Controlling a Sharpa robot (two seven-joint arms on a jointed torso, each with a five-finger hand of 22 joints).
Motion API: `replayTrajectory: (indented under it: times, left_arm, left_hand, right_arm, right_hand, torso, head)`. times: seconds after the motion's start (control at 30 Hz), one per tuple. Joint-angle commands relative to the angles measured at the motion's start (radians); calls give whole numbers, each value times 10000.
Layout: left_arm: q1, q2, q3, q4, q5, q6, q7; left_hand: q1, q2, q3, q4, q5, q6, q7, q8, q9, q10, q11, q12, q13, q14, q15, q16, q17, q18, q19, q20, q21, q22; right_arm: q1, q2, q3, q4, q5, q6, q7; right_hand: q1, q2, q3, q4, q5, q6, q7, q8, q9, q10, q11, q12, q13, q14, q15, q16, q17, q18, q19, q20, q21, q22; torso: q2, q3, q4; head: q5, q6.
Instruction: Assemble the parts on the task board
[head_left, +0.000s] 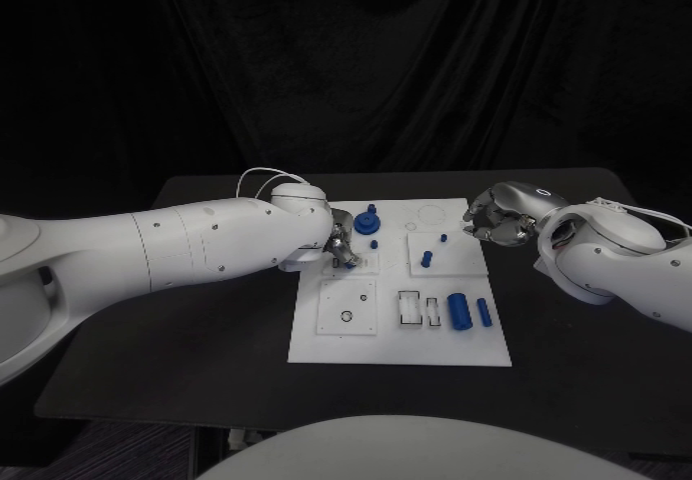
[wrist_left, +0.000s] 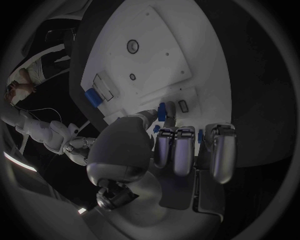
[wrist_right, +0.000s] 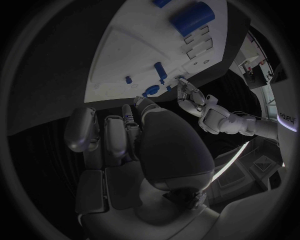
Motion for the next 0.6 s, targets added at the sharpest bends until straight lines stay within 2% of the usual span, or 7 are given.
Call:
replayTrajectory:
  times: [0.03,0.4,0.5,0.6]
  left_arm:
    - [-23,-40,8,98,19,-639,-60]
    - [-37,-161,9,195,19,-1415,-383]
    - [-54,-178,8,199,19,-1593,-442]
    - [-96,-195,8,214,19,-1733,-468]
  left_hand:
    - [-67,-132,192,-54,9,26,-86,74,42,1040,-94,34,2626,1039,-96,26,2631,110,660,-48,72,2404]
    - [-431,-211,534,-42,-29,83,-97,151,109,1040,-112,34,2626,1039,-119,26,2631,95,701,-71,129,2423]
    - [-641,-212,560,14,-172,92,-88,166,126,1040,-113,34,2626,1039,-127,26,2631,89,716,-78,149,2430]
    - [-830,-169,498,86,-45,112,-82,176,134,1040,-107,34,2626,1039,-125,26,2631,88,722,-83,155,2432]
  right_arm:
    - [-20,-28,6,19,7,-54,-62]
    - [-20,-63,6,37,10,-30,-108]
    - [-20,-62,6,39,10,-34,-121]
    - [-20,-59,6,36,10,-43,-129]
  right_hand:
    - [-1,54,47,4,45,63,-16,45,-11,-48,-53,-37,578,270,51,-19,-9,113,-43,-28,-68,617]
    - [-1,54,47,4,45,63,-16,45,-11,-48,-53,-37,578,270,51,-19,-9,113,-43,-28,-68,617]
    - [-1,54,47,4,45,63,-16,45,-11,-48,-53,-37,578,270,51,-19,-9,113,-43,-28,-68,617]
    - [10,65,67,0,50,60,-15,43,-17,-53,-53,-40,573,269,50,-25,-15,120,-50,-29,-101,604]
  torso:
    - [-5,-6,20]
    - [-11,-4,32]
    - [-12,2,23]
    - [-8,5,13]
  head:
    - [-2,1]
    - [2,1]
    - [40,1]
    - [67,1]
